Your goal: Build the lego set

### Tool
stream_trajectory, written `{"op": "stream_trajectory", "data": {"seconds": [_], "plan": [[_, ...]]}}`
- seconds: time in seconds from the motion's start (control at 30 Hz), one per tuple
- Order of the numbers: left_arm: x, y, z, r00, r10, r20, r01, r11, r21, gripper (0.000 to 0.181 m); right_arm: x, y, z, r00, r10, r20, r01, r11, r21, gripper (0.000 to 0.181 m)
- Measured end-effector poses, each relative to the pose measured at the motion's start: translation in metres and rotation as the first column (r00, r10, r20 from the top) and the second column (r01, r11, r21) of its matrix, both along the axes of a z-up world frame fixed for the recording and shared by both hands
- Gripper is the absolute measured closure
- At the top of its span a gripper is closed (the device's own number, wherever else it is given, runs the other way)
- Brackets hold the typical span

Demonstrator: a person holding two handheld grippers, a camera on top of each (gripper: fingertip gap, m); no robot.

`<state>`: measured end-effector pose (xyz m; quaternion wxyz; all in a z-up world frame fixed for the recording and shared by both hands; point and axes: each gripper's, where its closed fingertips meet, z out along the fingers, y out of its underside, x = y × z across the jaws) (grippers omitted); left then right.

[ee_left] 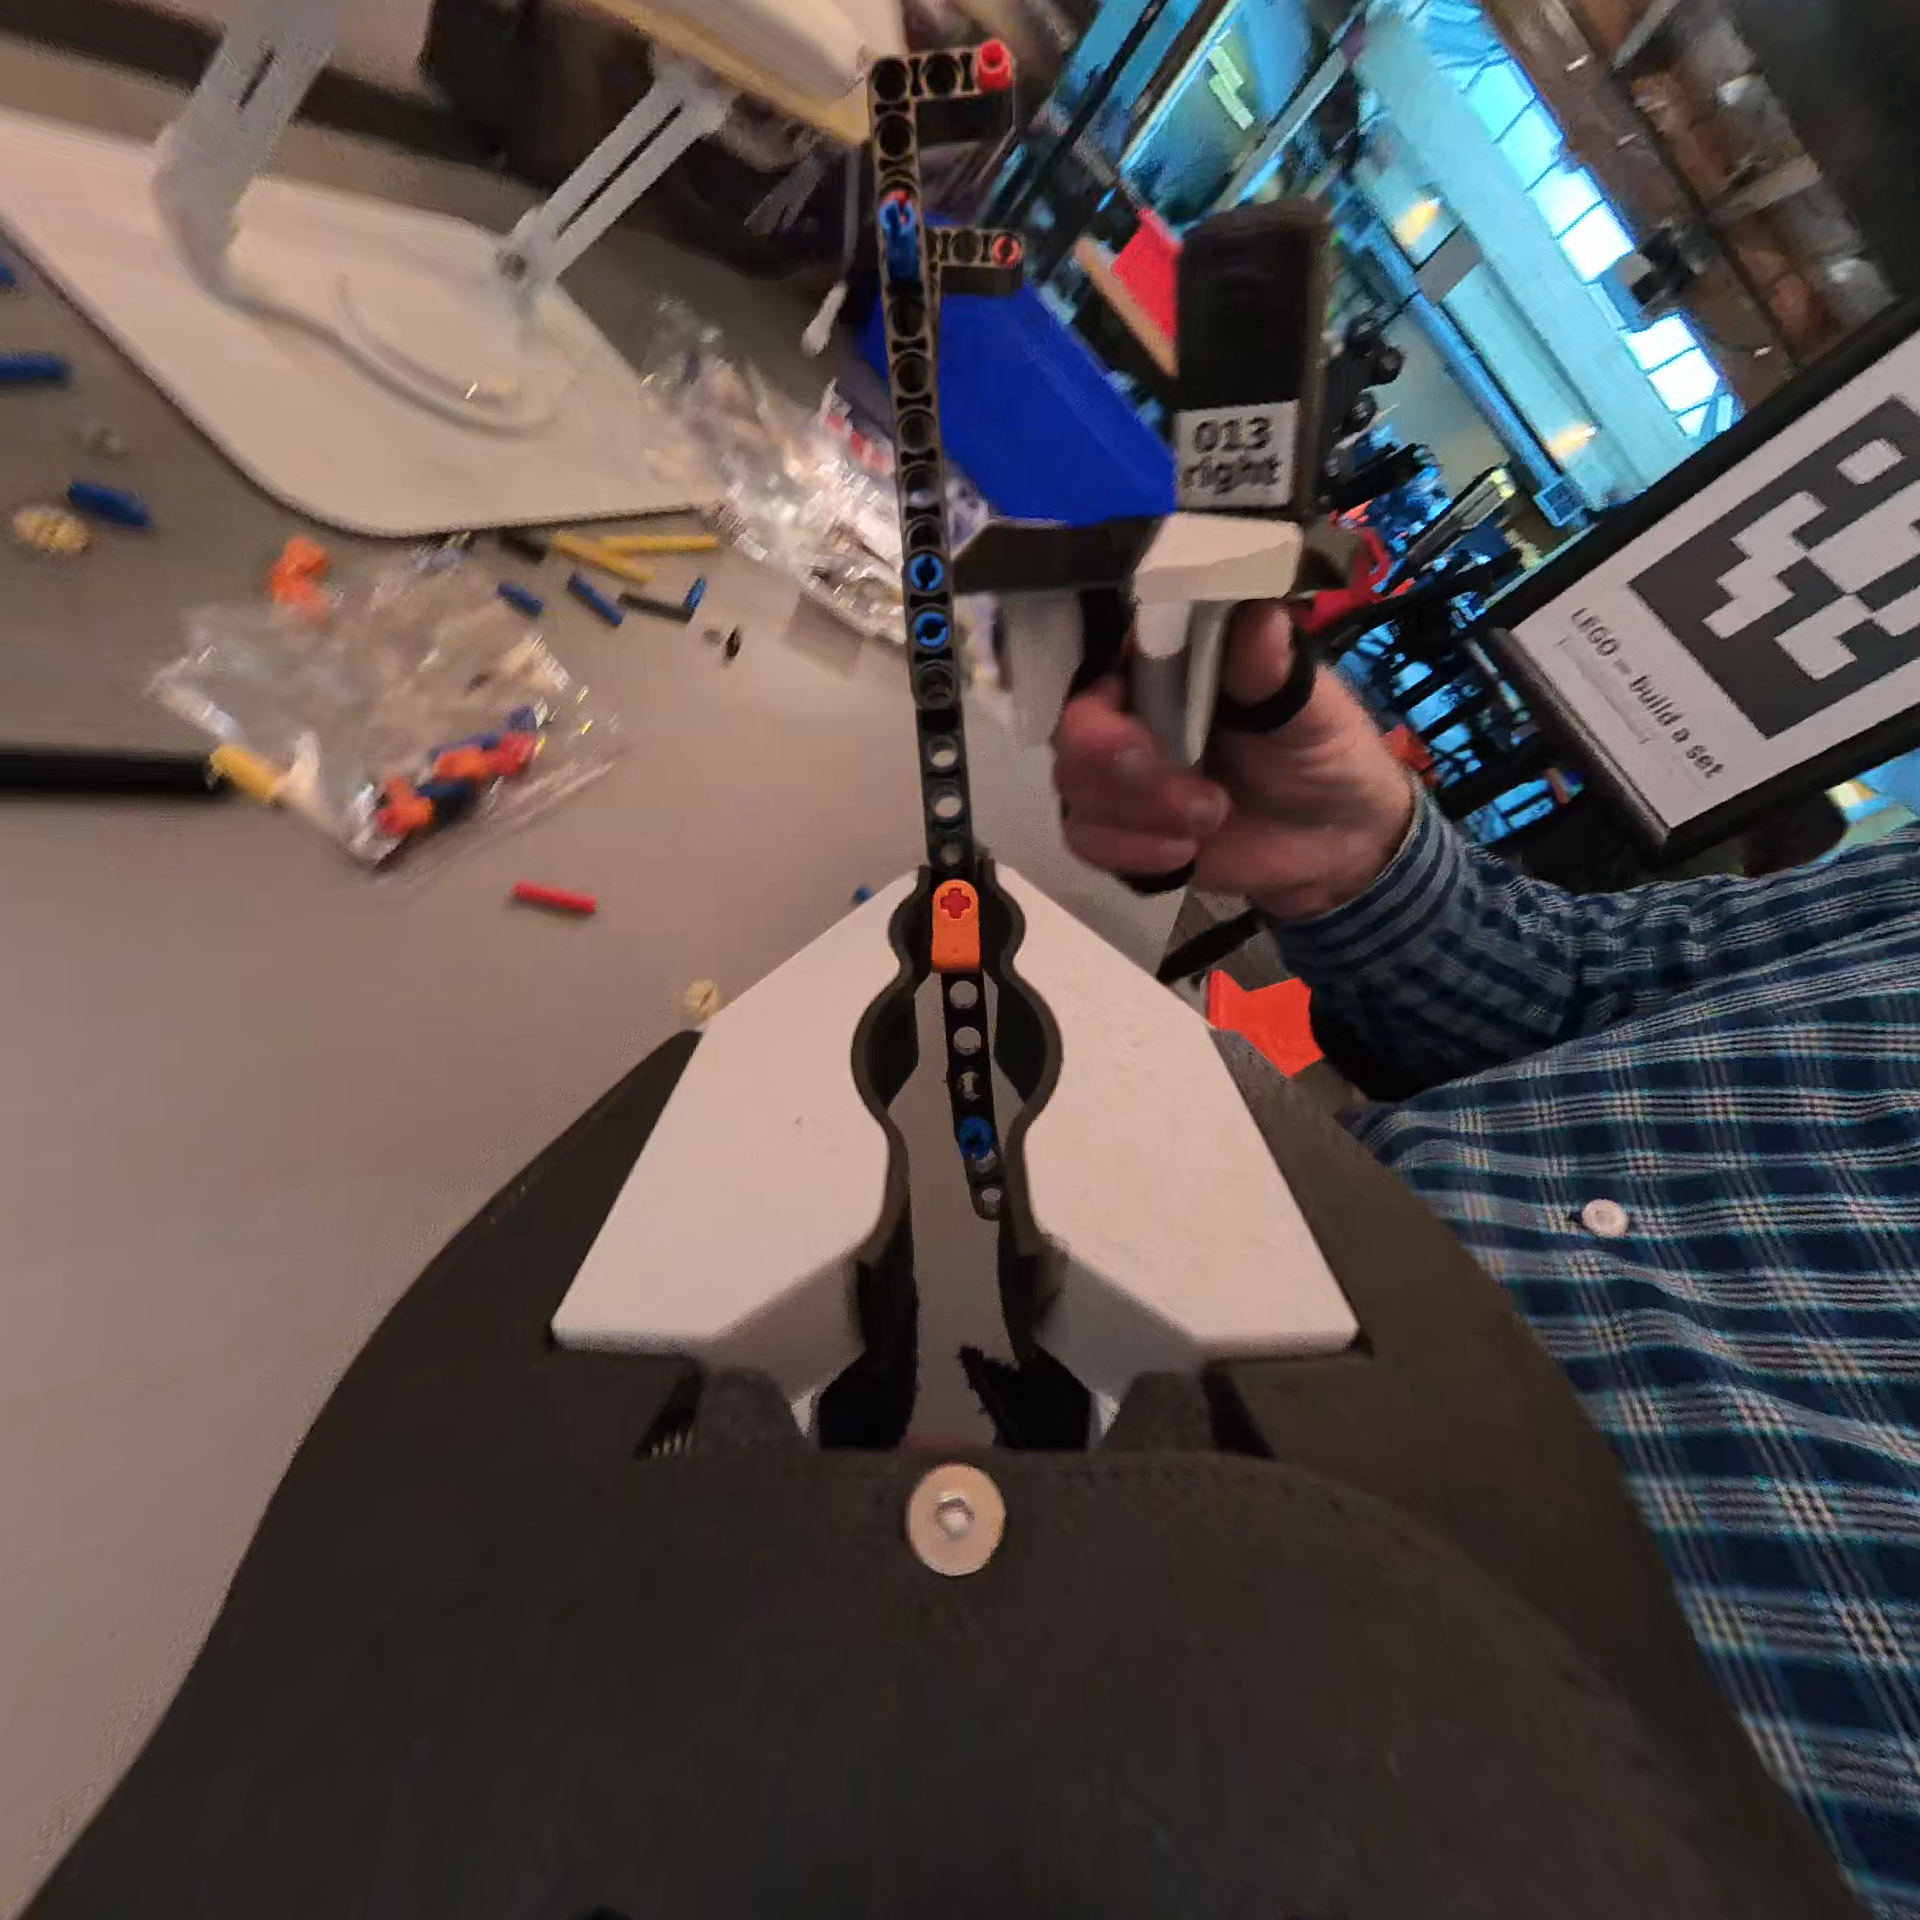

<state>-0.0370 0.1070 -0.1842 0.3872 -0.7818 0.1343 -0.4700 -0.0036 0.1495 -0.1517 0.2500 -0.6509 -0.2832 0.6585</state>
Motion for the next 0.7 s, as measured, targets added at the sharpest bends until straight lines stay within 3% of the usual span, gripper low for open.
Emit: {"op": "stream_trajectory", "data": {"seconds": [0.17, 0.37, 0.6, 0.7], "plan": [[-0.041, -0.013, -0.052, 0.992, 0.052, -0.115, -0.072, 0.98, -0.185, 0.176, 0.014, 0.001, -0.013, 0.999, -0.027, 0.042, 0.026, 0.999, 0.018, 0.144], [-0.055, -0.03, -0.106, 0.976, 0.022, -0.214, -0.101, 0.927, -0.361, 0.176, 0.017, -0.005, -0.023, 0.998, -0.012, 0.068, 0.01, 1.0, 0.027, 0.147], [-0.069, -0.03, -0.128, 0.961, 0.066, -0.269, -0.172, 0.903, -0.393, 0.174, 0.015, -0.011, -0.027, 0.997, 0.009, 0.072, -0.011, 1.0, 0.021, 0.15], [-0.075, -0.029, -0.132, 0.953, 0.079, -0.291, -0.193, 0.903, -0.384, 0.157, 0.015, -0.011, -0.029, 0.997, 0.012, 0.076, -0.014, 1.0, 0.022, 0.15]]}}
